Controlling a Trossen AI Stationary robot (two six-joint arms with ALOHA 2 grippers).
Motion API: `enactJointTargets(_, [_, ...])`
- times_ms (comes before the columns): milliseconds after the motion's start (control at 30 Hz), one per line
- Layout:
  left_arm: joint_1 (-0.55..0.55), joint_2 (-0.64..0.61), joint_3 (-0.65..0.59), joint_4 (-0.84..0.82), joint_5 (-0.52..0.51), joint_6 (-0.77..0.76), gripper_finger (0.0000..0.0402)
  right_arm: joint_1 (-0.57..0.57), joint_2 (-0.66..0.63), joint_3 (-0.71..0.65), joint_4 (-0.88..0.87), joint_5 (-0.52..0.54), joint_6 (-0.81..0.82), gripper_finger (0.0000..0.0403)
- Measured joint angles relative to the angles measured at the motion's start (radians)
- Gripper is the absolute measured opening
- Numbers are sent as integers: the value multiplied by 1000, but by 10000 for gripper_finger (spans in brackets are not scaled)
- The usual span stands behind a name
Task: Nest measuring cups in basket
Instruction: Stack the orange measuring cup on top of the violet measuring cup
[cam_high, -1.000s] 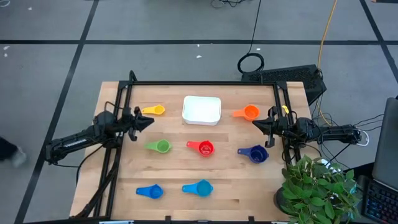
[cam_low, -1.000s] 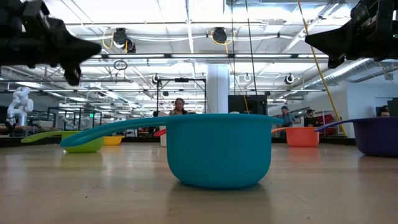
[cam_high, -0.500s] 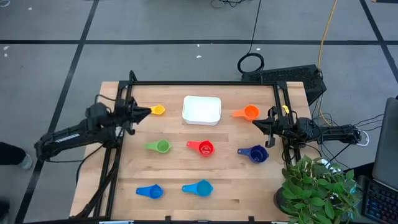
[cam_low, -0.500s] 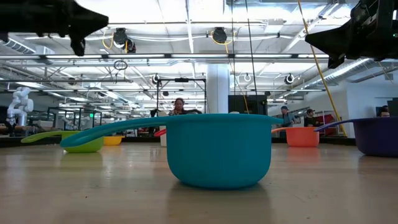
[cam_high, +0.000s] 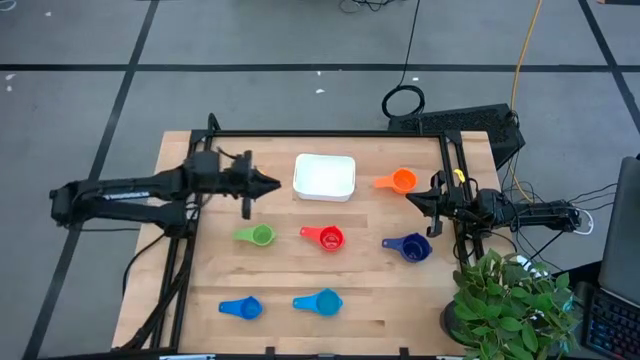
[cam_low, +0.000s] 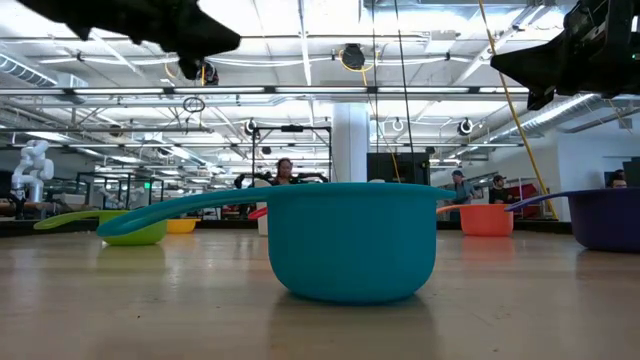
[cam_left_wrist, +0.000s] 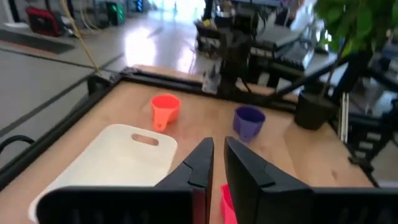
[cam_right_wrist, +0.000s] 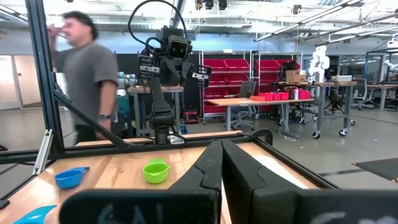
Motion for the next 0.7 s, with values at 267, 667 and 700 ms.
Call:
enactJointTargets(267, [-52,176,117,0,-49,26,96,0,0,0,0,3,0,0])
enactJointTargets(667, [-61,226,143,12,-55,49,165,0,53,64,-14,107,123,0])
enactJointTargets(700, [-61,226,143,20,-55,48,168,0,69,84,-11,114,110,0])
